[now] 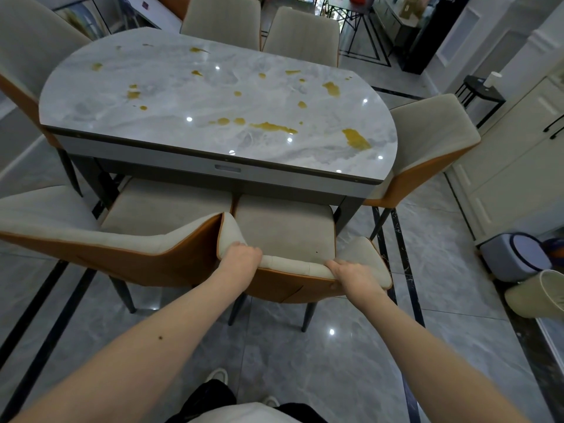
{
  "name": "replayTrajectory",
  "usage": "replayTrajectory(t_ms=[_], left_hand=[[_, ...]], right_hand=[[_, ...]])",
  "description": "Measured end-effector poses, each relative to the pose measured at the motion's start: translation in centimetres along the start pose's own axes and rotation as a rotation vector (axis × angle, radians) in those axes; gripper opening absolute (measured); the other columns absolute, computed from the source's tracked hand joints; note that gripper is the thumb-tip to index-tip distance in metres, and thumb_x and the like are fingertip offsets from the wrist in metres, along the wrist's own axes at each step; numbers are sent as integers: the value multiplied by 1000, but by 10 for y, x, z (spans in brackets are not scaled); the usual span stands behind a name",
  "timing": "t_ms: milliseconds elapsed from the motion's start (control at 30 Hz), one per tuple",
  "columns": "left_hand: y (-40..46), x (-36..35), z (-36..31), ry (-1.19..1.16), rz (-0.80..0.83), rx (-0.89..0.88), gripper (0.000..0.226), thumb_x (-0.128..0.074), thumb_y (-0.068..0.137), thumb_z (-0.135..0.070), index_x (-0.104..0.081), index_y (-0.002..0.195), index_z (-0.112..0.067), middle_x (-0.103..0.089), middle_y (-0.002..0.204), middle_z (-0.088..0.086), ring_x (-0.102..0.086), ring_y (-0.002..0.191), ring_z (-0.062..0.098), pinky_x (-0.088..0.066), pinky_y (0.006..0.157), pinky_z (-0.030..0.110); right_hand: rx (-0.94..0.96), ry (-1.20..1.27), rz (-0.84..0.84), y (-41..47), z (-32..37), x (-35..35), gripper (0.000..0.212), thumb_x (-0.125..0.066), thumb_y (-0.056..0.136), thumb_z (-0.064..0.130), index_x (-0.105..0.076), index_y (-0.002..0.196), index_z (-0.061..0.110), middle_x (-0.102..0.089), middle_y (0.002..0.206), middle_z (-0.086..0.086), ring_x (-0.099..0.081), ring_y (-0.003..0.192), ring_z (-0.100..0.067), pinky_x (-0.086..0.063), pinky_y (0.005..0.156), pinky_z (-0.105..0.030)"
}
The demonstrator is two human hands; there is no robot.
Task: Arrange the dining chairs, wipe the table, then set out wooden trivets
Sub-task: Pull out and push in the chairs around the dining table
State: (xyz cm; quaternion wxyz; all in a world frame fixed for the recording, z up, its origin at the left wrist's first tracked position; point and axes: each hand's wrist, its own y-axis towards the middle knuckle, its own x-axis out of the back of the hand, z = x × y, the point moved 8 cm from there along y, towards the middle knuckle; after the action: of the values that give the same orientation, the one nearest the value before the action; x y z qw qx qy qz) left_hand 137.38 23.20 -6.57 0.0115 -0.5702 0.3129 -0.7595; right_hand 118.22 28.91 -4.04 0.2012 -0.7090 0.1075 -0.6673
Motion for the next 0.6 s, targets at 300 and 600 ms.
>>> replayTrajectory(t_ms=[300, 600], left_hand=[[-1, 1, 1, -8, 43, 11, 53, -70, 81, -16, -45, 127, -12, -56, 125, 9, -53, 115, 27, -43, 94, 37], [-4, 1, -1, -9, 84, 6, 54, -69, 82, -16, -43, 129, -11, -54, 126, 9, -52, 116, 27, -41, 94, 37]], right_hand=[[-7, 7, -5, -2, 1, 2, 40, -58, 90, 15, -46, 127, 22, -59, 119, -3, -59, 106, -24, -48, 91, -37], [-6, -3, 29, -3, 2, 1, 39, -56, 90, 12, -45, 127, 20, -59, 118, -4, -59, 105, -24, -49, 91, -38]])
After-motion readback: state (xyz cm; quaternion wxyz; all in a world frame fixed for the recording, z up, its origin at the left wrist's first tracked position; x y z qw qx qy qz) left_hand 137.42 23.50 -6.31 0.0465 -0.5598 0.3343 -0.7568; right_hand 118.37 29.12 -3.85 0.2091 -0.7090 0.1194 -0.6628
